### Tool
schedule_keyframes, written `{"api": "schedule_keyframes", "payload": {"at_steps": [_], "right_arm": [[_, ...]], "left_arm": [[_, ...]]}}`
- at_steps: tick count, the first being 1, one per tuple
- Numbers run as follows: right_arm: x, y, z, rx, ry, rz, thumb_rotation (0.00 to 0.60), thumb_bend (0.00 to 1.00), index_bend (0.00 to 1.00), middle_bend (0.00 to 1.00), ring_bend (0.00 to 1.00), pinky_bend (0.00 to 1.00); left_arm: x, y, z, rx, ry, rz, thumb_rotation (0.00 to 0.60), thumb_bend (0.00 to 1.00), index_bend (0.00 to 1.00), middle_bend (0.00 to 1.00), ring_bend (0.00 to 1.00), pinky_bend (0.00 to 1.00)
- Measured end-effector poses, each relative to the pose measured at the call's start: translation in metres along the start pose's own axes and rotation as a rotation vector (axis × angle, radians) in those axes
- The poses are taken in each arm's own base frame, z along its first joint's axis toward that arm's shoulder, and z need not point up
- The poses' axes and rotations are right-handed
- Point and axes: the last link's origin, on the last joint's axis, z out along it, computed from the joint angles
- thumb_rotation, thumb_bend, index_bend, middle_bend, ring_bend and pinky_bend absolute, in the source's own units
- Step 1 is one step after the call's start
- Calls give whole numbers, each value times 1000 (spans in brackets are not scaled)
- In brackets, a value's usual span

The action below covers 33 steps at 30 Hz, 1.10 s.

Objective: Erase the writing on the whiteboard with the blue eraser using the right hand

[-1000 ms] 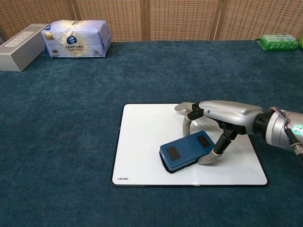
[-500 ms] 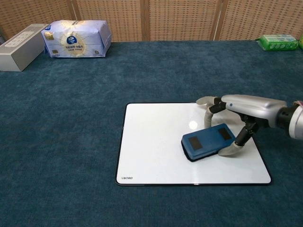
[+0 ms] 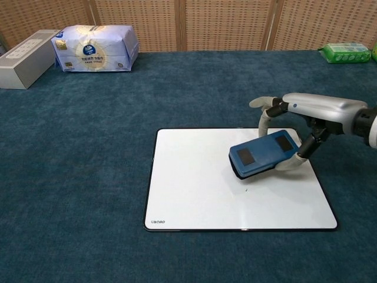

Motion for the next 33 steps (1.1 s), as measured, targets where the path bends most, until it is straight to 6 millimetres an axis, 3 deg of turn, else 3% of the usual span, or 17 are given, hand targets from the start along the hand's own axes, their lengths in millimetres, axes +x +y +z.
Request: {"api": "schedule_keyframes", "payload": {"at_steps": [15,23,33], "right_arm": [[-33,-26,6,48,-79,16,600,160,765,27,0,0],[-38,-5,1,-11,-94,10,600,160,766,27,0,0],[-11,28,-17,-99,-30,-18,600,159,765,27,0,0]], "left_arm": [[1,-2,-2,5,1,1,600,428,321,258,156,0],[1,-1,-2,1,1,3,600,428,320,258,156,0],[1,1,-1,-5,4,7,600,428,320,258,156,0]]}}
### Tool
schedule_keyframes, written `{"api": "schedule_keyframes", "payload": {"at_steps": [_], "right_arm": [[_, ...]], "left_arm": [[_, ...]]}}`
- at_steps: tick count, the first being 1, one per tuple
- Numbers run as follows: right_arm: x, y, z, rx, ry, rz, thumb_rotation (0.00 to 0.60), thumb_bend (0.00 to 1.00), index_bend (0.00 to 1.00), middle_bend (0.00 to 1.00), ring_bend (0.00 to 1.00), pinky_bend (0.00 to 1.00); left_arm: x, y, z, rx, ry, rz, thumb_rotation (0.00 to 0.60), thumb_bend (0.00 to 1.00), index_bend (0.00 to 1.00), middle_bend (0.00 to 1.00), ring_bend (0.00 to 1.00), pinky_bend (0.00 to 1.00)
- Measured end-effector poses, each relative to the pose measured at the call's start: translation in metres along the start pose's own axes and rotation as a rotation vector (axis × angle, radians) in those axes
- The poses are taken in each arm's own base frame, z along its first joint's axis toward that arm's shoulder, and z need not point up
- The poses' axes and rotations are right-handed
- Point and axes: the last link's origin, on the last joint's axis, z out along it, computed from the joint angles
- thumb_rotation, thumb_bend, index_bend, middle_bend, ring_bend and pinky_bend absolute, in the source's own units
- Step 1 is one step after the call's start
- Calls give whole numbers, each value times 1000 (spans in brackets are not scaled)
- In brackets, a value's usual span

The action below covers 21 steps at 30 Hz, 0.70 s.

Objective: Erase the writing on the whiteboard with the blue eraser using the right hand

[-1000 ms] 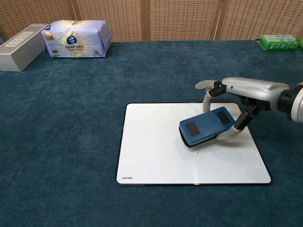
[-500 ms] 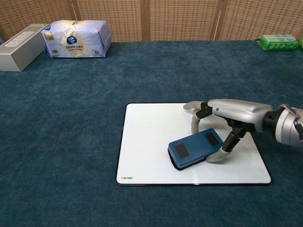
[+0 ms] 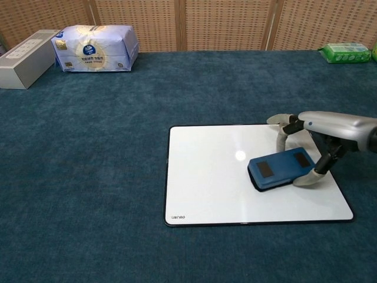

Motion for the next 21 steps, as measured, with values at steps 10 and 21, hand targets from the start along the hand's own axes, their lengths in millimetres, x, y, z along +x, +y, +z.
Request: {"api": "schedule_keyframes", "payload": {"at_steps": [10,21], "right_arm": [[43,-11,-8,31,101,19,600,160,766,27,0,0],[34,-38,6,92,74,44,600,159,764,27,0,0]], "left_arm": [[-5,8,5,-22,-7,2,600,428,321,258,156,0],[-8,10,7,-26,-13,-7,600,427,320,258,156,0]]}}
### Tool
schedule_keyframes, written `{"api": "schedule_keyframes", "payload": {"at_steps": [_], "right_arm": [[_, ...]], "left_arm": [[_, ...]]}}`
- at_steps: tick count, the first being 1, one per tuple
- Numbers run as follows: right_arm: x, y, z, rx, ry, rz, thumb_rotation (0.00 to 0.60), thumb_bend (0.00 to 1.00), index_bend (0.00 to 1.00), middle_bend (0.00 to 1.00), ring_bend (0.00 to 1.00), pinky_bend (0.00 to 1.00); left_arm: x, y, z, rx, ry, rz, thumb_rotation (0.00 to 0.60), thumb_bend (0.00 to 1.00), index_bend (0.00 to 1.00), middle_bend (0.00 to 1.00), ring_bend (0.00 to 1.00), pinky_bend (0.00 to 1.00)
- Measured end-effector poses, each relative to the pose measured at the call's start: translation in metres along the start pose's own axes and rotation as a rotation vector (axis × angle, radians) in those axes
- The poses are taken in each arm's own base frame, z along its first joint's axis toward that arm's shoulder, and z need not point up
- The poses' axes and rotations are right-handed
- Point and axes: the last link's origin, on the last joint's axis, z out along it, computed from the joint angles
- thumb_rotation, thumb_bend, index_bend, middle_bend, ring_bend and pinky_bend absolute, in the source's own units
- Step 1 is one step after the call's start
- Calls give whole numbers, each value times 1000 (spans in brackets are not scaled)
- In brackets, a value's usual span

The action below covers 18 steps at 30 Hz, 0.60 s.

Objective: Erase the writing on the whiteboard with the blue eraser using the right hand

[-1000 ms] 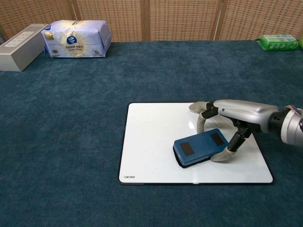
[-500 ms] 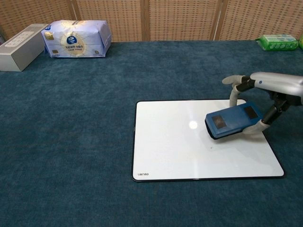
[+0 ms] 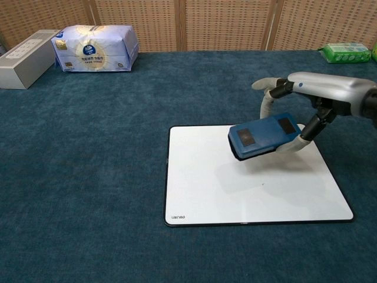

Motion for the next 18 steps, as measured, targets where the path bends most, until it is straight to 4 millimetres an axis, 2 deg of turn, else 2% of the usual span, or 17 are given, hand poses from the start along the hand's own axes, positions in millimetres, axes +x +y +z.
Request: {"api": "schedule_keyframes", "payload": {"at_steps": [9,18], "right_arm": [[-42,-18,3,25,-90,7,600,159,754,27,0,0],[-59,-8,4,-9,-127,3,600,161,755,27,0,0]], "left_arm": [[-1,-5,-1,7,-6,-2,600,428,321,258,156,0],[1,-6,-2,10,-1,1,600,428,321,258,156,0]]}}
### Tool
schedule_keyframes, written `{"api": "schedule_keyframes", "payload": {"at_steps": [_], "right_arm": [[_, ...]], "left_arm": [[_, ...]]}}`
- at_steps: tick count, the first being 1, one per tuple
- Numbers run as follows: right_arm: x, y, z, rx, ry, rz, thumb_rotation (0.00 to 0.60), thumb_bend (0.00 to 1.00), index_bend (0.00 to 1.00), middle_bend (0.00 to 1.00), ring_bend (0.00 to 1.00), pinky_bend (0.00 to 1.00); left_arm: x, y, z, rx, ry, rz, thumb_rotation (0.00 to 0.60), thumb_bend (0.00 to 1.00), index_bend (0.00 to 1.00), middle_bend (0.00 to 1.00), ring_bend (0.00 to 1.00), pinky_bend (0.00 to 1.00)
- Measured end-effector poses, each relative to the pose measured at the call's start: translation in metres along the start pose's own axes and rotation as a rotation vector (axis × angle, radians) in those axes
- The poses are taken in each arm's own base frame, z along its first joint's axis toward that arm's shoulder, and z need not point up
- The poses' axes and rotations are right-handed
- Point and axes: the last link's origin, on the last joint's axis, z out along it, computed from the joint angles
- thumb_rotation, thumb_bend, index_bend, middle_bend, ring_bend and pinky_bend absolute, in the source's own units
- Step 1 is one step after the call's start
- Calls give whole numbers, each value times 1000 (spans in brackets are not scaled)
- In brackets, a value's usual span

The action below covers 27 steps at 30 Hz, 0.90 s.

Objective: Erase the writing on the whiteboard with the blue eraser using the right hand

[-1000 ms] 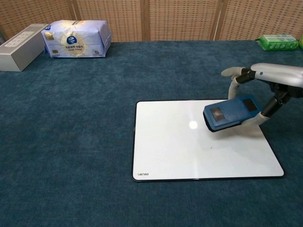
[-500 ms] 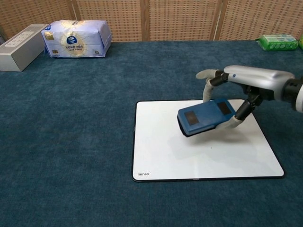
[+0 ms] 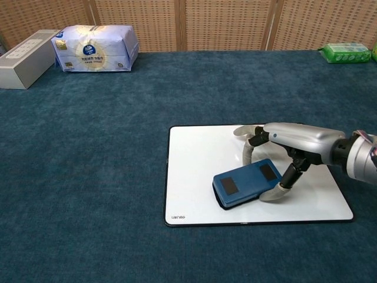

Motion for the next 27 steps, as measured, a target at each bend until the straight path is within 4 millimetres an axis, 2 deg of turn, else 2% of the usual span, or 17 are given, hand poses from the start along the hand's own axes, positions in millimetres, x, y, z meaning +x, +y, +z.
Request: {"api": "schedule_keyframes", "payload": {"at_steps": [8,15,22,27], "right_arm": [[2,16,-6,-36,4,11,600,162,756,27,0,0],[12,31,-14,-72,25,-4,600,161,756,27,0,0],[32,53,-31,-132,63,-17,600,160,756,27,0,0],[47,54,-35,-130,111,-12,600,160,756,28,0,0]], "left_arm": [[1,2,0,-5,2,1,600,428,321,258,157,0],[2,2,0,-9,11,2,600,428,321,257,156,0],[3,1,-1,-9,14,1,600,428,321,257,156,0],[2,2,-1,-12,17,-3,600,427,321,257,156,0]]}}
